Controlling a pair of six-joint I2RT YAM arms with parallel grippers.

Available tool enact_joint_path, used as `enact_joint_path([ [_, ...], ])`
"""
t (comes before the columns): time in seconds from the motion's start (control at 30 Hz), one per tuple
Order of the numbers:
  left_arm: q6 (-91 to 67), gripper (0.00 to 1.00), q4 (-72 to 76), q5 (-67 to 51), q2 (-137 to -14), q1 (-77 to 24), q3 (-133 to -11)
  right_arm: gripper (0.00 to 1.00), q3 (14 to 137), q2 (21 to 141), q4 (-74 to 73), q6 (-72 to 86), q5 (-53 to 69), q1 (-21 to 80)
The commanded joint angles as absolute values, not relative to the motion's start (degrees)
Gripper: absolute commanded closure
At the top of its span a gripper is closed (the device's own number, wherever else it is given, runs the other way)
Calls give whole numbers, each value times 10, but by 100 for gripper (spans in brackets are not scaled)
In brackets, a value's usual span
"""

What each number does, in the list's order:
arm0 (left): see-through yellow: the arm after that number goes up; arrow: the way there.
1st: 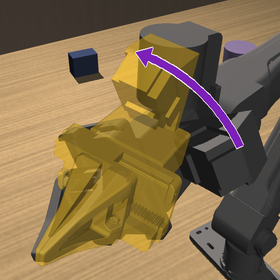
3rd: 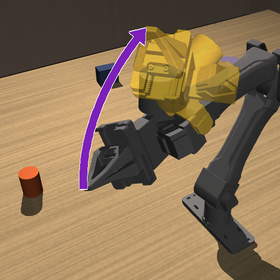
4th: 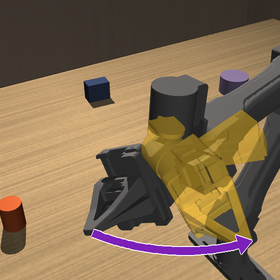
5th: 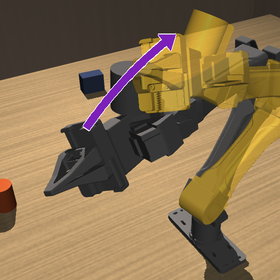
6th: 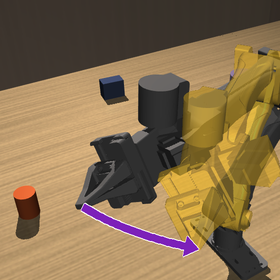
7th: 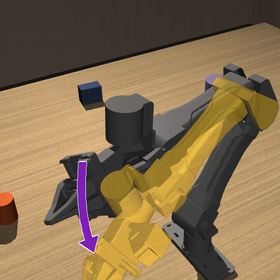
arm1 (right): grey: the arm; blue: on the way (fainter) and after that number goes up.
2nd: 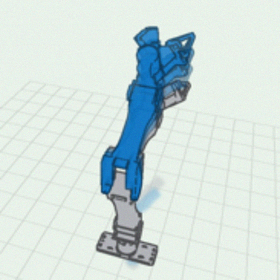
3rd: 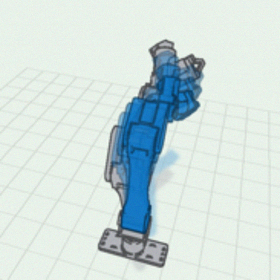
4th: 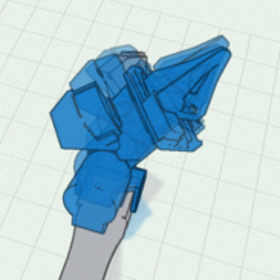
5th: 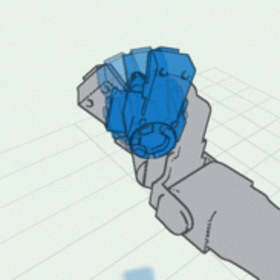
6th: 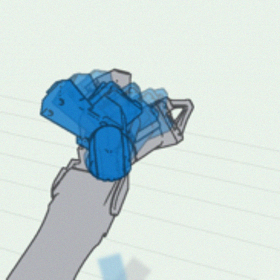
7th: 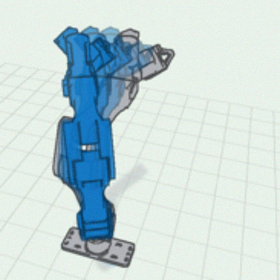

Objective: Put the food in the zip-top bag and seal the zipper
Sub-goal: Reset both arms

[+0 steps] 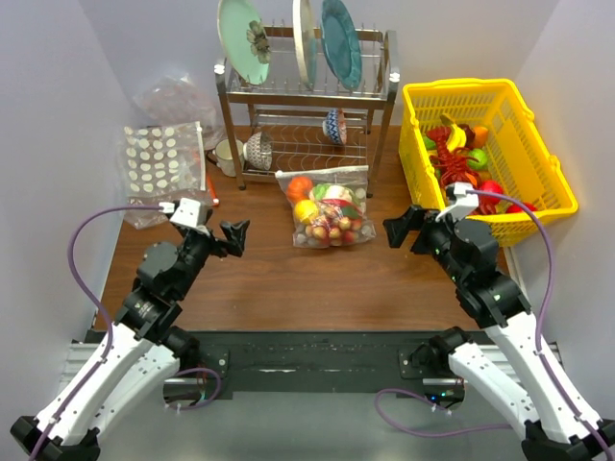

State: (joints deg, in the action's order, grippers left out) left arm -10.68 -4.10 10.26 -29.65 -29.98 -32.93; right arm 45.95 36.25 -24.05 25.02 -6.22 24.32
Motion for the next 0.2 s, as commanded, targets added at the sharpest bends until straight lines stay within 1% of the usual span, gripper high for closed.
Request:
enact_joint_path([
  [0.0,-92,3,-32,109,-291,-296,-338,1,464,353,-224,230,-59,242],
  [0.17,-86,4,-30,102,-292,-296,-337,1,482,365,-241,236,-70,241],
])
